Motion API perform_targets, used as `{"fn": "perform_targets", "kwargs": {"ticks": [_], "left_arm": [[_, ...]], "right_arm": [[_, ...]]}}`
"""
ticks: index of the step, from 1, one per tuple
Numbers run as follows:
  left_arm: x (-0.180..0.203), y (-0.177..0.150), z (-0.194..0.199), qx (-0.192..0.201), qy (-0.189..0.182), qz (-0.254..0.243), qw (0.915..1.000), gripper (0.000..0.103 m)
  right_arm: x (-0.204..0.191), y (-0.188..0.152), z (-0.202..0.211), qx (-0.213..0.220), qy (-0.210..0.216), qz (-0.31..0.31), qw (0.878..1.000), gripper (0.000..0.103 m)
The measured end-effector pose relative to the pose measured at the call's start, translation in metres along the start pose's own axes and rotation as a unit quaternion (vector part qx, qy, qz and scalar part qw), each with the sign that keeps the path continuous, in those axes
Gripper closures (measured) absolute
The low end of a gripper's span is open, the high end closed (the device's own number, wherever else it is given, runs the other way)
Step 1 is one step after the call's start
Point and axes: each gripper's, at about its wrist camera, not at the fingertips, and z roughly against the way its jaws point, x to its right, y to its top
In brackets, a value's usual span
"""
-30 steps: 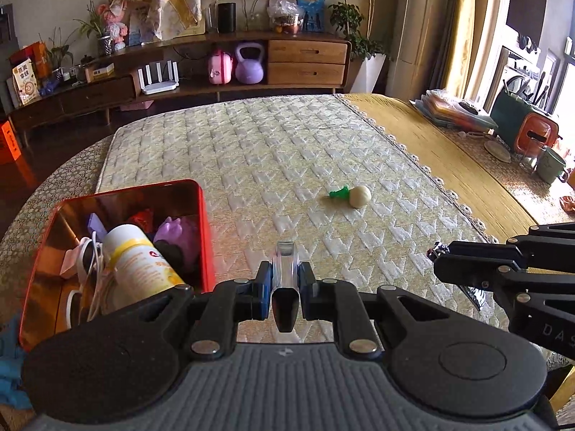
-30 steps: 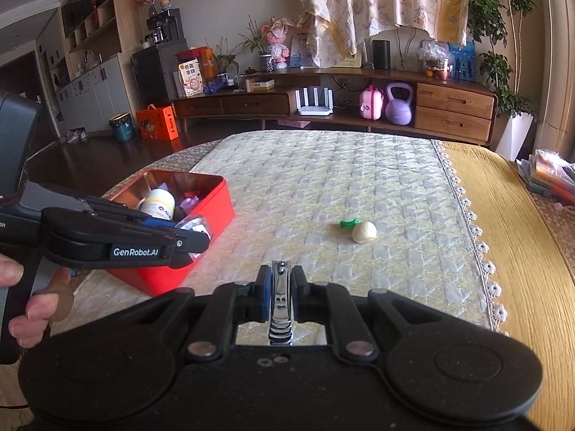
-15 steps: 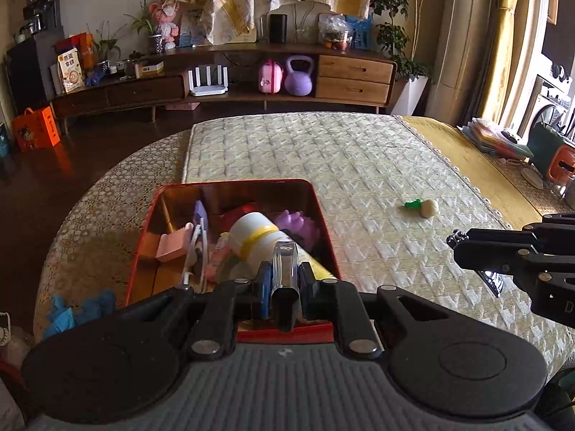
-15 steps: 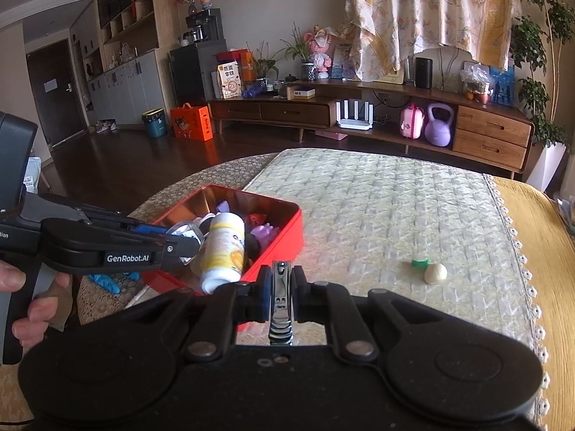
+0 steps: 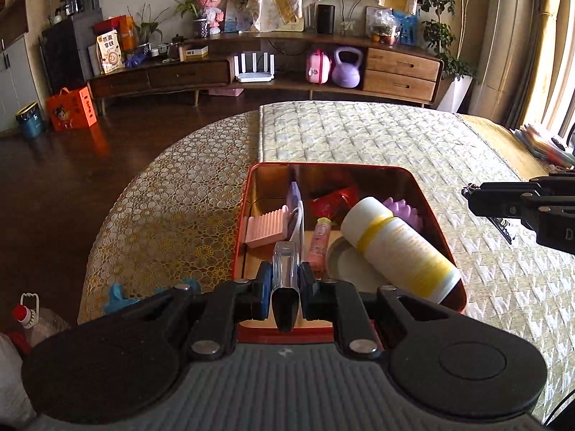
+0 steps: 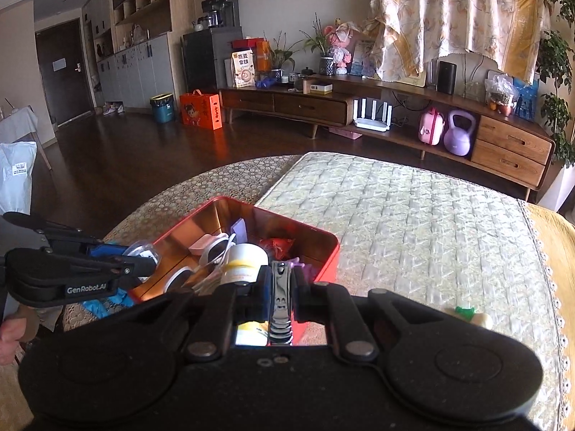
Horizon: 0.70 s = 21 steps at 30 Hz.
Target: Organize rigid objects
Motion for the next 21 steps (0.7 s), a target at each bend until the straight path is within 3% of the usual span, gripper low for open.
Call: {"fn": "perform_targets", "kwargs": {"ticks": [21], "left_arm": [[-0.007,0.004,-0.046,-0.026,0.008,-0.003,0.9996,0.088]], "right_arm": [[0.015,0.017,-0.097,-0.059,-0.014,-0.011,0.998,0.092]]}}
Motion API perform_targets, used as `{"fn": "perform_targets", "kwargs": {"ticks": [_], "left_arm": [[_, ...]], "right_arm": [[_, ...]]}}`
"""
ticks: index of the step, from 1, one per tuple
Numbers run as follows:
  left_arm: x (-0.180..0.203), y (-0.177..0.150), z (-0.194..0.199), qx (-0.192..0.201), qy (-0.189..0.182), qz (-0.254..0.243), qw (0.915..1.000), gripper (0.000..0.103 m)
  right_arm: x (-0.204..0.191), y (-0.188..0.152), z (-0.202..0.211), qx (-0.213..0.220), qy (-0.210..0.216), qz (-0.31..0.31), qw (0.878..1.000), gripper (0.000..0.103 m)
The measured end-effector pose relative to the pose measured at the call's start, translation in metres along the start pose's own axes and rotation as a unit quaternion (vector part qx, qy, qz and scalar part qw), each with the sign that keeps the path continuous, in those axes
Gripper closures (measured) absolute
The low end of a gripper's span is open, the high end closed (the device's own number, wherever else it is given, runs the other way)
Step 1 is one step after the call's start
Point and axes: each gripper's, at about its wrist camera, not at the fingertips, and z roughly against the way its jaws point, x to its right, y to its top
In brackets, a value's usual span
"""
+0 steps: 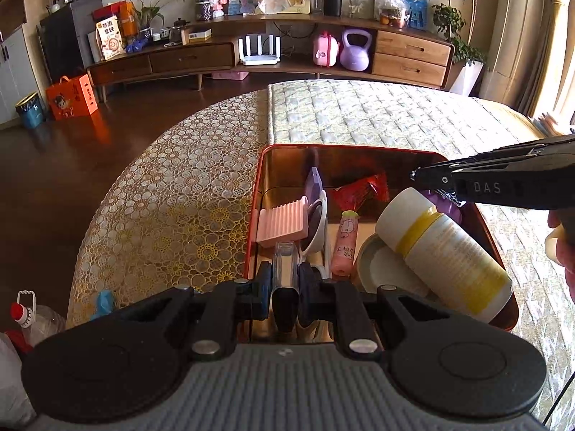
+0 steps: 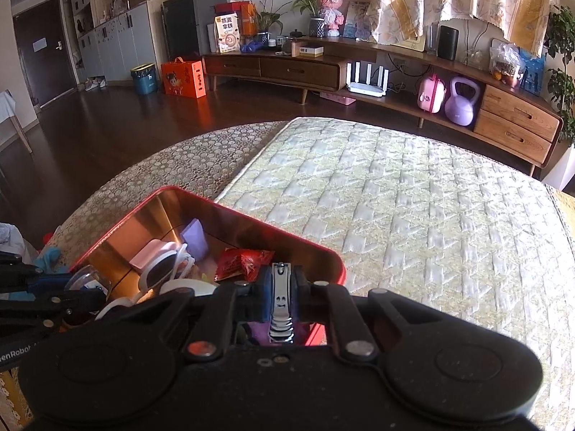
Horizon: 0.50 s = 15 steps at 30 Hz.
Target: Organize rigid objects
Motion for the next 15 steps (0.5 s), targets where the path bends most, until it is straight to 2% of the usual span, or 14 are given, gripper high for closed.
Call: {"fn": "perform_targets", "kwargs": {"ticks": [7,15], "left_arm": [[0.003,0.0,-0.009,-0.016,-0.009,-0.001,0.9998,0.088],[0.007,-0.001,-0.013,-0.028,-0.01,0.0,0.9995,0.087]], "right_arm": [[-0.003,0.002,-0.003,-0.011,0.006,0.003,1.0,0.091],[-0.005,0.0,0.008,-0.003,0.012,0.002,1.0,0.083]]}}
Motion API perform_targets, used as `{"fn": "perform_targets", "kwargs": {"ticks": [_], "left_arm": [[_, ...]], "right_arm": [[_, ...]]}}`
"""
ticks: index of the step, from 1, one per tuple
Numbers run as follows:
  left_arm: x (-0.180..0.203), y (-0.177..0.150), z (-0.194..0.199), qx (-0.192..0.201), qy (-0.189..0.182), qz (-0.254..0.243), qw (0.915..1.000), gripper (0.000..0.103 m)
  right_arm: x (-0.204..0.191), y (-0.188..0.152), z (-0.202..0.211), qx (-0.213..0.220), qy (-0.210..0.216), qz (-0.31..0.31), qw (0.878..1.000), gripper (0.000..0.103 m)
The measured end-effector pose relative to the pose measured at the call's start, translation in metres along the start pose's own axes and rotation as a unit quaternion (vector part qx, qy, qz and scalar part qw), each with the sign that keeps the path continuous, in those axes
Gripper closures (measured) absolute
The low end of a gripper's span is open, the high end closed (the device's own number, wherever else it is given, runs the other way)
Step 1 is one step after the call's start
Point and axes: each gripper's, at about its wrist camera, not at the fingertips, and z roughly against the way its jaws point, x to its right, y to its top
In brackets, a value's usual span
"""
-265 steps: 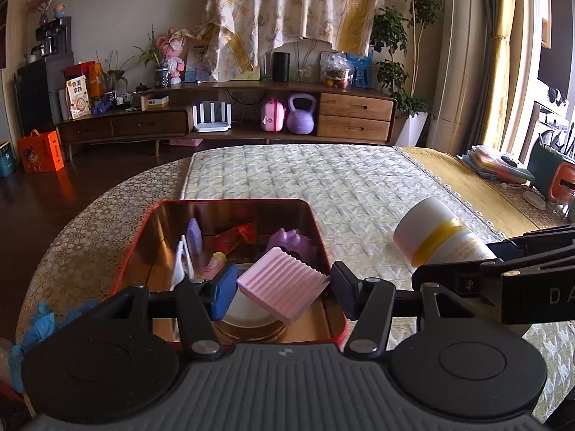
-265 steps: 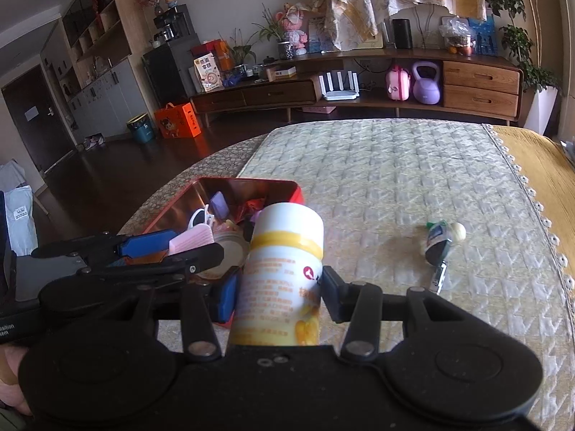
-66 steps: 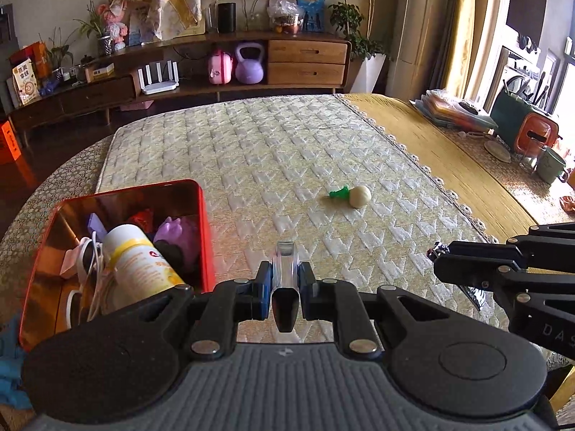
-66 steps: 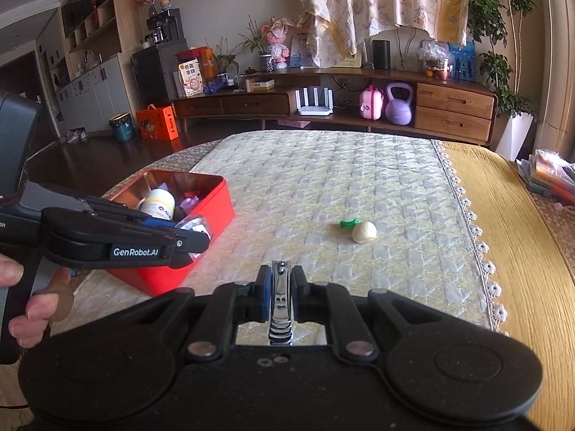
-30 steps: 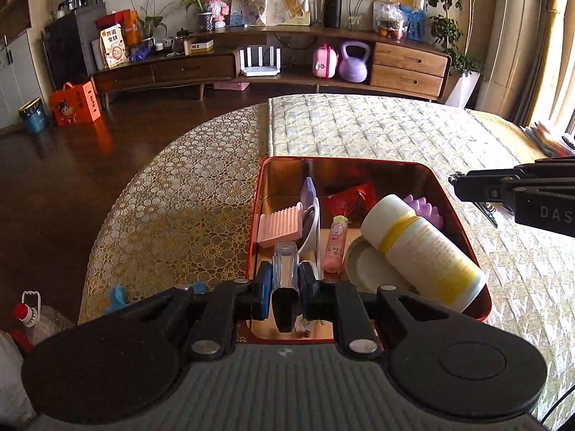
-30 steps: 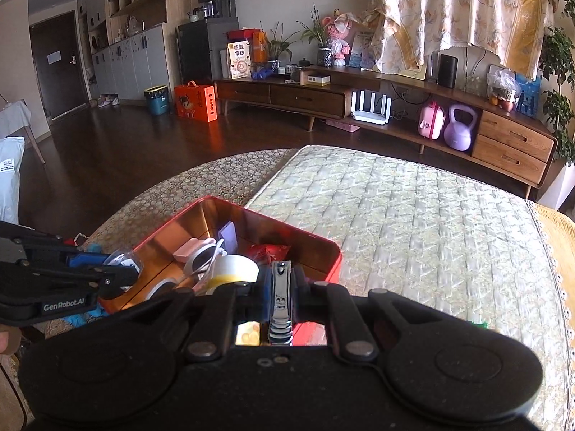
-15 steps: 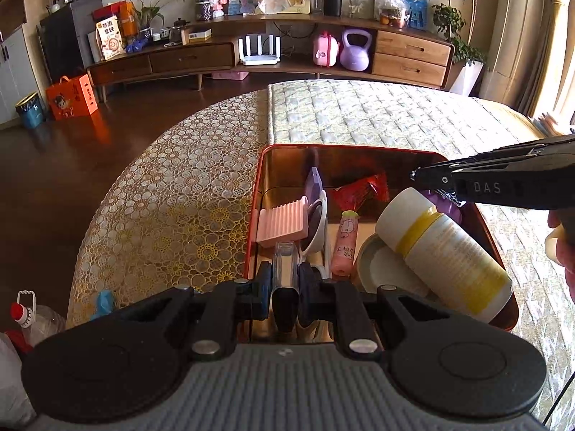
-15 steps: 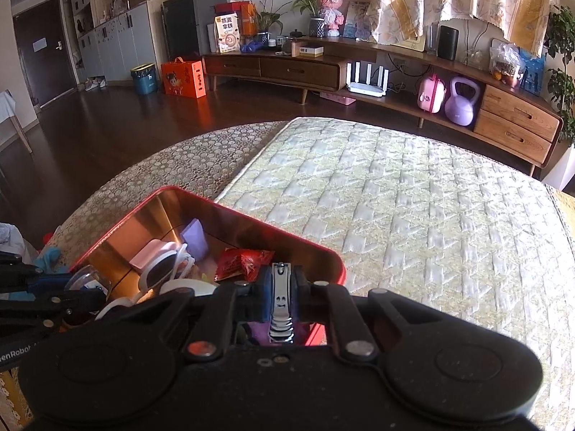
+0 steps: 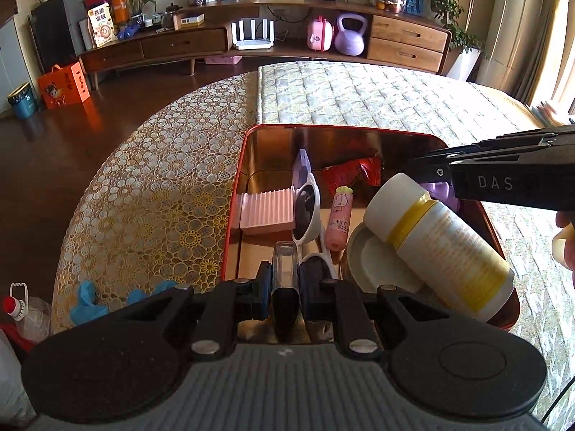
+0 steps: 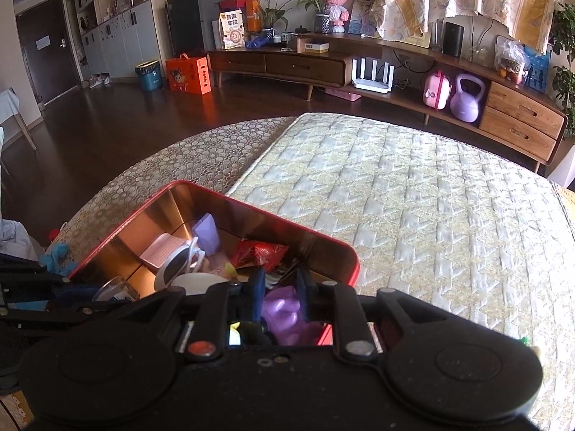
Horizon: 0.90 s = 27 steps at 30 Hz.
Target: Organize rigid objects
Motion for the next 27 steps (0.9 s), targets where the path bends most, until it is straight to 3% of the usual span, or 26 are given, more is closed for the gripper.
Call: {"fn": "perform_targets", "kwargs": {"ticks": [13,18,27], "left_arm": [[0.003,-0.002,0.014,0.001,0.0,0.014,0.9999,0.087],[0.009,-0.003,0.022,0.0,-0.01,0.017,0.9998,0.087],[0.029,-0.008,0.043,0.012,-0.01,0.004,0.9999,0.087]], "right_arm": [[0.002,-0.011,0.028,0.0,0.006,-0.002,1.0,0.072],[-0.001,-0.02,0.046,0.008,0.009,0.0,1.0,0.061],[0.002,-0.036,0.084,0.027,0.02,-0.01,0.999,0.05]]}}
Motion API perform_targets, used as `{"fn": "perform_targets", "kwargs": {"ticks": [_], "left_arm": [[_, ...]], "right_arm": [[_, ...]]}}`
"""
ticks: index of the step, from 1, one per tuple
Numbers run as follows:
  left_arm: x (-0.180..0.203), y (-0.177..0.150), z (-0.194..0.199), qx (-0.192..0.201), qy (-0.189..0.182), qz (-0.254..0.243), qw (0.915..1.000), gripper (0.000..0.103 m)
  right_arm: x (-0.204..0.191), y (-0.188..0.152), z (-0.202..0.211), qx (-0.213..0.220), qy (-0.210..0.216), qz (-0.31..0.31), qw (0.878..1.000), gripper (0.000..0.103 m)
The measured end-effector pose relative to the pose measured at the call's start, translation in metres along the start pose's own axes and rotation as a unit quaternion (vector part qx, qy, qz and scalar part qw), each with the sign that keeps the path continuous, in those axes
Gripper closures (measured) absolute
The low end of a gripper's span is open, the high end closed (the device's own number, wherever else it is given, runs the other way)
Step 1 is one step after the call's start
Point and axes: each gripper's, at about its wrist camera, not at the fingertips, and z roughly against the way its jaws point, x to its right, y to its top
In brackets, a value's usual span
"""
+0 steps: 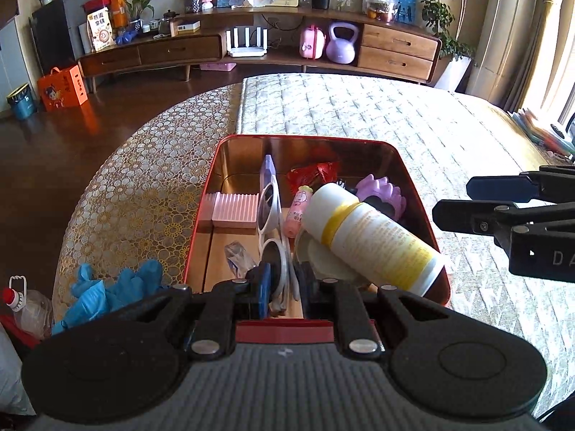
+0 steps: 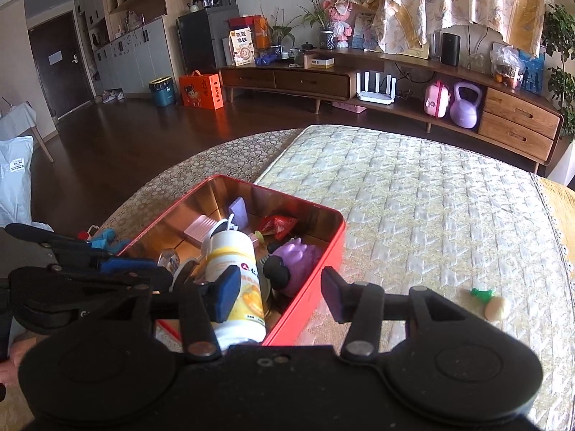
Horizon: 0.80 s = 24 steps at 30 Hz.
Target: Organize rigid objects
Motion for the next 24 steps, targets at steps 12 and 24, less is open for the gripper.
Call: {"fn": "perform_targets", "kwargs": {"ticks": [12,24], "left_arm": [[0.04,-0.01,0.018,0.007,-0.009,-0.017,0.9998,0.087],[0.089,-0.013,0.025,0.022,-0.049,-0.023,0.9983,0.037]], "right_arm": [[0.017,-0.031,0.05,0.017,-0.002,-0.02,1.0,0.037],[0.057,-0.057,0.084,0.033,-0.027,-0.051,0.998,0.022]]}}
